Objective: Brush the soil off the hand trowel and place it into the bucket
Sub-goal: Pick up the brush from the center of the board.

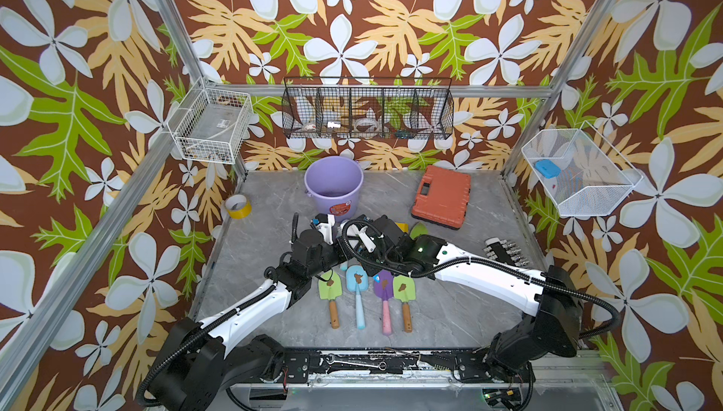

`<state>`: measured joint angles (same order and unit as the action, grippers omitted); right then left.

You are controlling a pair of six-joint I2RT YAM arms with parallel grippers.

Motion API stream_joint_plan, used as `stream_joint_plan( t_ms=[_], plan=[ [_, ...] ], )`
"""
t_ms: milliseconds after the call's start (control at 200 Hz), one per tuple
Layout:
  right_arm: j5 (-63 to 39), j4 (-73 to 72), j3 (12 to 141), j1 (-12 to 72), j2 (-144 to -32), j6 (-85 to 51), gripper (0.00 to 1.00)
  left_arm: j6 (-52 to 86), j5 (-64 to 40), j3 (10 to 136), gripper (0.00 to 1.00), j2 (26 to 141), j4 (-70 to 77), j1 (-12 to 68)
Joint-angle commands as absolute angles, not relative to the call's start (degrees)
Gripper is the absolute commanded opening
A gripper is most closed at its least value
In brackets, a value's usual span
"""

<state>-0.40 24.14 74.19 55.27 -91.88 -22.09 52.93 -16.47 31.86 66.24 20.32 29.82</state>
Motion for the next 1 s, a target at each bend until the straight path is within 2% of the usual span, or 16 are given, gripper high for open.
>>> stream_joint_plan(
  t_ms=[0,145,200,375,576,771,841,991],
  plan=[
    [0.1,23.2,74.0,55.4,-91.6,-21.4,0.00,53.4,-17.1,32.1,0.28,66.7,22.8,29.4],
    [0.9,21.4,73.0,55.4,-90.6,-21.6,0.00,54.4,-17.6,31.9,0.15,67.0,23.8,29.3],
    [1.2,20.6,72.5,55.4,-90.2,-21.6,0.03,54.8,-17.6,31.7,0.14,67.0,24.0,29.3],
    [1.6,16.9,69.8,55.4,-88.2,-21.5,0.34,59.8,-19.2,29.6,0.09,67.0,27.6,27.6],
    [2.9,9.6,63.8,55.3,-83.1,-22.0,0.58,67.9,-23.4,27.4,0.00,67.1,33.5,25.2],
    [11.4,-7.7,49.4,55.4,-73.0,-24.6,0.59,80.0,-27.6,23.8,0.00,68.3,43.8,23.1],
    [11.8,-13.3,44.5,55.2,-70.2,-25.1,0.59,80.7,-27.9,23.9,0.00,68.7,43.6,23.1],
    [8.2,-15.7,42.1,55.0,-68.9,-26.5,0.58,82.7,-27.6,23.1,0.00,68.6,43.9,23.1]
  ],
)
